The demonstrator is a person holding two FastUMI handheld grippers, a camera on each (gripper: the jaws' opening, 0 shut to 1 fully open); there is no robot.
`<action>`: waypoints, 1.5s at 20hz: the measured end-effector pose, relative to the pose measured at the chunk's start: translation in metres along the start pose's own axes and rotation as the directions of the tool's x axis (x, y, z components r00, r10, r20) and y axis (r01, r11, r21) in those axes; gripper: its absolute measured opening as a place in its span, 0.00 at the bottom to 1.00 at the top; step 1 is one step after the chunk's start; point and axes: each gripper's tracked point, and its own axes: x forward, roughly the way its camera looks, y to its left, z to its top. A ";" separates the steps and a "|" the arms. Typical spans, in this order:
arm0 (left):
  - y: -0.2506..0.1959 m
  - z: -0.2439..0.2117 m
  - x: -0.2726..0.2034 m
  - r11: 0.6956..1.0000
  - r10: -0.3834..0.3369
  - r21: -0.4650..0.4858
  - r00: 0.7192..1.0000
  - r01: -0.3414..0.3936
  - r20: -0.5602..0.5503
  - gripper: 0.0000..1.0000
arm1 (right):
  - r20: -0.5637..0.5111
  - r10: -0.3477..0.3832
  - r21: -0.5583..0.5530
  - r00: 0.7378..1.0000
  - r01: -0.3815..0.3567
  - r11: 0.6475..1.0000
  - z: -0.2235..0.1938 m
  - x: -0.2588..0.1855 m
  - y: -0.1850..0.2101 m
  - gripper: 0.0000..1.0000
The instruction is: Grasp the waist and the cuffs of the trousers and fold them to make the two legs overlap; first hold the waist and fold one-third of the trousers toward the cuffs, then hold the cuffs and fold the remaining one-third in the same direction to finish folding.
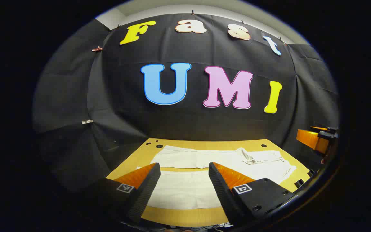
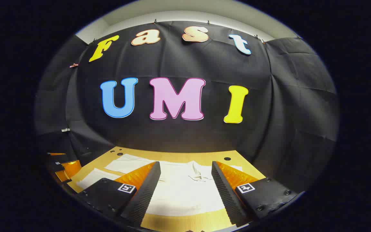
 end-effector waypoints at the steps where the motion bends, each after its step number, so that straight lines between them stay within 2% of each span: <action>1: -0.003 0.000 0.004 1.000 -0.004 0.002 1.000 0.004 -0.004 0.96 | -0.005 -0.001 0.005 1.000 0.001 1.000 -0.002 0.004 -0.004 0.97; 8: -0.011 0.001 0.027 0.999 0.013 0.031 1.000 -0.013 -0.012 0.96 | -0.025 0.036 0.013 0.999 -0.036 0.999 -0.008 0.032 -0.020 0.98; 12: -0.005 0.005 0.037 0.997 0.065 0.049 0.998 -0.064 -0.007 0.96 | -0.046 0.054 0.005 0.997 -0.053 0.999 -0.016 0.045 -0.027 0.98; 14: -0.006 0.002 0.042 0.996 0.073 0.048 0.997 -0.072 -0.019 0.92 | -0.049 0.060 0.001 0.997 -0.060 0.998 -0.017 0.049 -0.032 0.98; 15: -0.009 0.002 0.043 0.997 0.068 0.037 0.997 -0.067 -0.022 0.95 | -0.051 0.063 -0.003 0.997 -0.063 0.998 -0.018 0.053 -0.036 0.98; 19: -0.024 0.011 0.047 0.999 0.036 0.025 0.999 -0.036 0.000 0.95 | -0.072 0.071 -0.019 0.995 -0.073 0.997 -0.024 0.066 -0.054 0.98; 24: -0.033 0.007 0.055 0.997 0.046 0.066 0.999 -0.046 -0.012 0.96 | -0.097 0.073 -0.084 0.993 -0.082 0.993 -0.031 0.085 -0.092 0.98; 27: -0.037 -0.003 0.061 0.996 0.070 0.062 0.997 -0.068 -0.038 0.95 | -0.110 0.063 -0.179 0.992 -0.082 0.980 -0.037 0.100 -0.128 0.98; 30: -0.042 -0.014 0.068 0.995 0.087 0.045 0.994 -0.084 -0.070 0.95 | -0.147 0.077 -0.268 0.986 -0.114 0.957 -0.049 0.113 -0.160 0.98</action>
